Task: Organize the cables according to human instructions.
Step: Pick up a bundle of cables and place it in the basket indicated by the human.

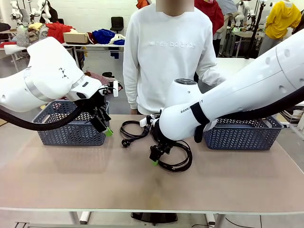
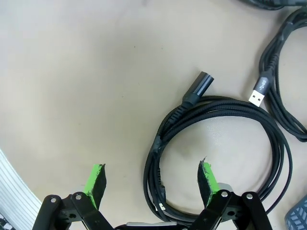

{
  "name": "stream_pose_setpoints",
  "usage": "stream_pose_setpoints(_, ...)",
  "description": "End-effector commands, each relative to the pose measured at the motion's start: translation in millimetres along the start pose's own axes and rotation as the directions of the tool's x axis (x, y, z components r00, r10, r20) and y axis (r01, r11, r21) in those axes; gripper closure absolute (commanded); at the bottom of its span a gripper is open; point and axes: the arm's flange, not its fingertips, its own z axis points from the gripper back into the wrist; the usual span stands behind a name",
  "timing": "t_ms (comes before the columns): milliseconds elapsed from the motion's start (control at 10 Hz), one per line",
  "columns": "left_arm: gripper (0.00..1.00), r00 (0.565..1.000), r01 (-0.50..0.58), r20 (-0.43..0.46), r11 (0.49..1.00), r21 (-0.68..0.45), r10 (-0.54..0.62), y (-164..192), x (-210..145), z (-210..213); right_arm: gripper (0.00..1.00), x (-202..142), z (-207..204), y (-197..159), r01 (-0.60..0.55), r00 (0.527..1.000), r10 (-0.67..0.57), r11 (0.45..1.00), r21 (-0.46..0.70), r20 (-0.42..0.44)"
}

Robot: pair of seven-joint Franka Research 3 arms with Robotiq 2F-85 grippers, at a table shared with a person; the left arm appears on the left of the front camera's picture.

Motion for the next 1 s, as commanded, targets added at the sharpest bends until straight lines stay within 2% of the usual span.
stream_pose_setpoints(0, 0.00, 1.000, -0.002, -0.001, 1.000, -0.003, 0.002, 1, -1, 1, 0.00, 14, -2, 6, 0.019, 0.999, -0.020, 0.999, -0.026, -0.027)
stream_pose_setpoints(900, 0.00, 1.000, -0.002, -0.001, 1.000, -0.003, 0.002, 1, -1, 1, 0.00, 26, -22, 4, 0.034, 0.998, -0.037, 0.998, -0.055, -0.049)
